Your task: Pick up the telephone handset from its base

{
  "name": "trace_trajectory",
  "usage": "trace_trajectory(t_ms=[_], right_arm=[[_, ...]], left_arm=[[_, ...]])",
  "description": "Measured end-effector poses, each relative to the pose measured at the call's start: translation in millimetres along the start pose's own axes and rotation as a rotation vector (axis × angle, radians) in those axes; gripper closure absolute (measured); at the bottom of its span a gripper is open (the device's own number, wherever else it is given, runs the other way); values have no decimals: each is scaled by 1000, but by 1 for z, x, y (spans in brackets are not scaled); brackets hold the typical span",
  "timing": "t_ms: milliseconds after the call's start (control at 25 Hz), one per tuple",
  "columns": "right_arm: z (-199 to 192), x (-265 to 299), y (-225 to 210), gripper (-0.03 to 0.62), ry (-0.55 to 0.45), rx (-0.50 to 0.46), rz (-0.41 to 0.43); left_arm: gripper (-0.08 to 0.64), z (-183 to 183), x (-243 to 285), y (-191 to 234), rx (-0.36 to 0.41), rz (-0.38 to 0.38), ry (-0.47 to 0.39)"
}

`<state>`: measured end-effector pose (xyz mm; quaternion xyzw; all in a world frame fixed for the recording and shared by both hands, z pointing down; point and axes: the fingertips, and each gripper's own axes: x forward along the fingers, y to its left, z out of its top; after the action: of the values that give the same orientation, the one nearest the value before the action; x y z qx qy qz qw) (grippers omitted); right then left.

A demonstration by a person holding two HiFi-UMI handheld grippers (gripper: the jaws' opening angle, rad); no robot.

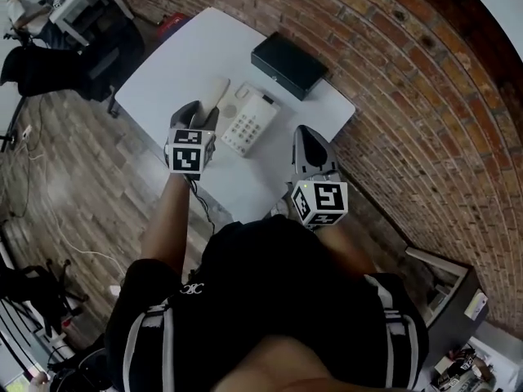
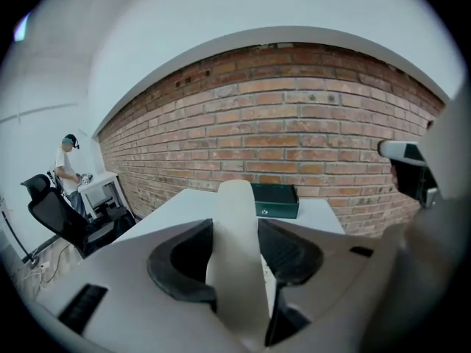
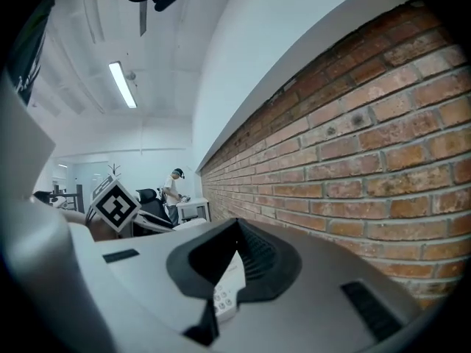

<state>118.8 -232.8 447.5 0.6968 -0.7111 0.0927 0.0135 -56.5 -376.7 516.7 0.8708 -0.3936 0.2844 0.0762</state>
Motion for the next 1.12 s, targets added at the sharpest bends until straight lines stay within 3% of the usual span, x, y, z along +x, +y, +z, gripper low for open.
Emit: trace_trajectory(t_ms=[200, 640, 1120], right_arm=[[8, 12, 21, 595, -27, 7, 84], [8, 31, 72, 595, -26, -22, 239], [8, 32, 90, 595, -35, -36, 281]], left_arm=[[368, 11, -40, 1, 1, 56, -58], [370, -7, -104, -2, -90, 153, -133], [370, -28, -119, 0, -138, 183, -123]])
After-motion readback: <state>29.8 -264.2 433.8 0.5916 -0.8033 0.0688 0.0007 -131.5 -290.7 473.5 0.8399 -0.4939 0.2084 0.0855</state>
